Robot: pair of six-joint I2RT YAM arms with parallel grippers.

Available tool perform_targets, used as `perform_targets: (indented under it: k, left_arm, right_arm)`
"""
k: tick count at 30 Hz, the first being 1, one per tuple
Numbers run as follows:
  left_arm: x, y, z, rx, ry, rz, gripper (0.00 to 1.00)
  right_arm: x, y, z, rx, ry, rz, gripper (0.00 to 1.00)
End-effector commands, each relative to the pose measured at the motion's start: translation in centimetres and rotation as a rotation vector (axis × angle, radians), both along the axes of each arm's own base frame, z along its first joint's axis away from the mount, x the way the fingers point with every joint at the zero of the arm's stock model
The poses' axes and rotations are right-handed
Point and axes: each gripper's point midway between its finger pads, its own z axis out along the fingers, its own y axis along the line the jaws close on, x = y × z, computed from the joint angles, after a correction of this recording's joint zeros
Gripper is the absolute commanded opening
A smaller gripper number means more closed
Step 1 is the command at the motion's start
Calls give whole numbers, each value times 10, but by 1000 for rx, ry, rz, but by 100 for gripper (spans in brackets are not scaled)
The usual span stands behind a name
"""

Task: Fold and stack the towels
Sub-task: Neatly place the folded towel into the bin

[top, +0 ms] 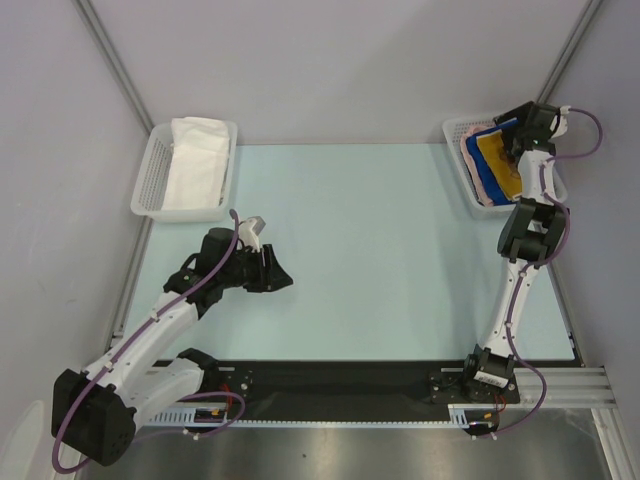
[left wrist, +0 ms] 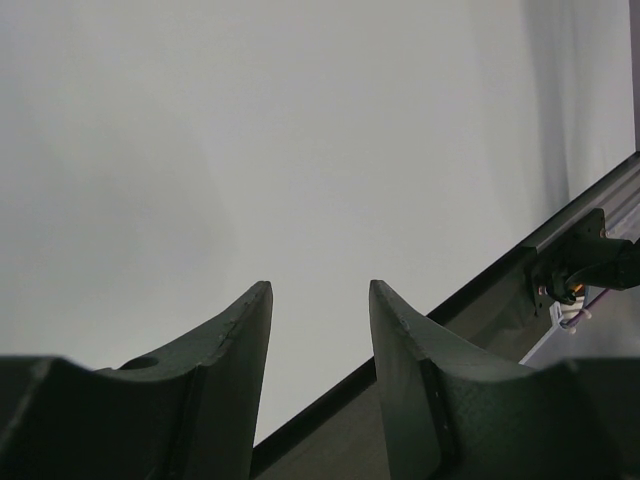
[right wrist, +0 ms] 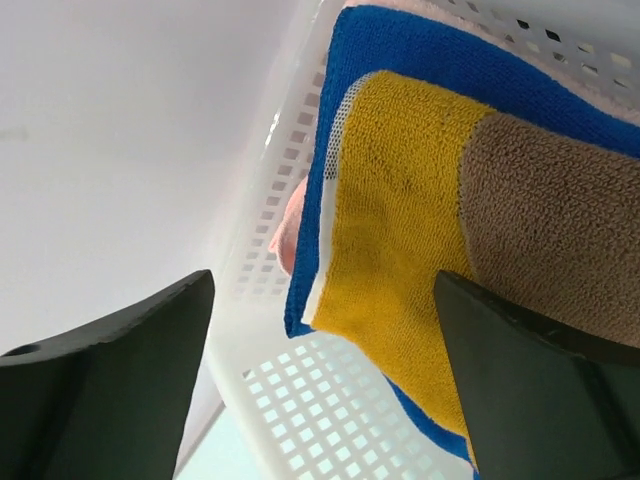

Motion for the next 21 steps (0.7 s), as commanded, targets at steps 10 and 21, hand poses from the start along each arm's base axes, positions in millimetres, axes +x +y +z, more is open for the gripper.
perform_targets:
  k: [10, 21]
  left_arm:
    - [14, 13, 15, 0, -72, 64, 51]
    - [110, 62, 96, 28, -198, 504, 56]
  right_arm:
    - [-59, 52, 145, -144, -88, 143, 100]
    - [-186, 267, 97, -343, 58, 515, 100]
